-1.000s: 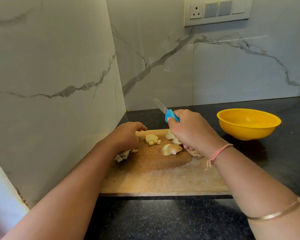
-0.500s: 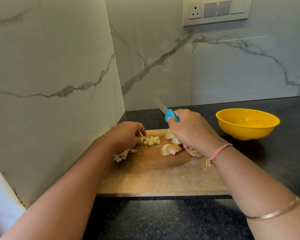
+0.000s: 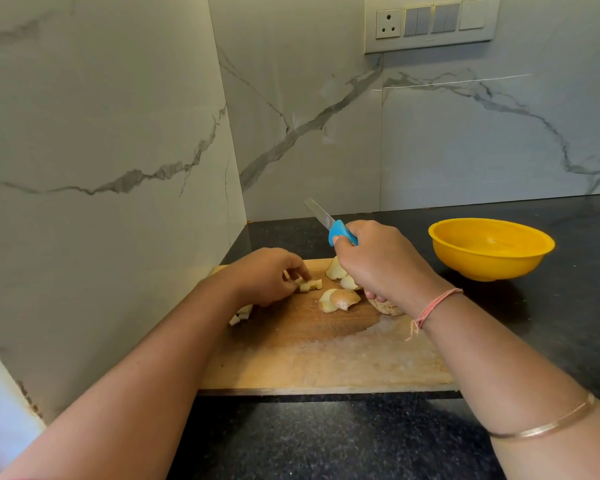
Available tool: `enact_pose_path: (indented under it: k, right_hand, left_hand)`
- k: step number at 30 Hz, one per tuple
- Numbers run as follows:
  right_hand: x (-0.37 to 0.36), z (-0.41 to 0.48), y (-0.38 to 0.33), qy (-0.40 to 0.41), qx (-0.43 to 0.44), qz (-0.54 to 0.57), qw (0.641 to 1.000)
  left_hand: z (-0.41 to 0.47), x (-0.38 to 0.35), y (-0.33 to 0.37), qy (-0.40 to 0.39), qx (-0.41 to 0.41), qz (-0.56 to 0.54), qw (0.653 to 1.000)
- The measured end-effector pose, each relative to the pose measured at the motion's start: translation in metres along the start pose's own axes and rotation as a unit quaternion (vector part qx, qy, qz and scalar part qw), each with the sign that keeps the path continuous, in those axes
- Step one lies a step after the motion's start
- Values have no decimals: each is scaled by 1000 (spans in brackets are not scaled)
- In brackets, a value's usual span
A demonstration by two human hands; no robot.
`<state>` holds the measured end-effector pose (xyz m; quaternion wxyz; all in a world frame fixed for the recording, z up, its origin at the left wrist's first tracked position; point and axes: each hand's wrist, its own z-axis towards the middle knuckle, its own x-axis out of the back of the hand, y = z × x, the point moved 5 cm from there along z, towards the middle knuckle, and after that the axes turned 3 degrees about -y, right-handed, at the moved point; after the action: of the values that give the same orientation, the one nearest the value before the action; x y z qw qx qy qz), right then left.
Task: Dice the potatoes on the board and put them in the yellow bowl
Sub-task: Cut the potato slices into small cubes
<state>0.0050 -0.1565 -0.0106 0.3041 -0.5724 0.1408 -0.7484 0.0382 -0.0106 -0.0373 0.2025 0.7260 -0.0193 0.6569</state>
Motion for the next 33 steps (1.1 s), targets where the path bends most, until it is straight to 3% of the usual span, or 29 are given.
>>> enact_pose_path:
  k: [6,13,18,22,33]
  right_hand:
    - [0,0,0,0,-1,1,1000]
    - [1,-1,0,4,0,9,1000]
    - [2,-1,-1,3,0,5,1000]
    - [2,-1,-1,1,-1,5,1000]
    - [2,-2,-2,3,2,8,1000]
  left_hand:
    - [-9,6,-15,15,47,46,998]
    - [-12,22,-25,134,84,130,979]
    - [-9,10,-19,63,56,13,996]
    - [-11,13,-22,90,64,-22,994]
    - [-7,9,-26,69,77,14,995]
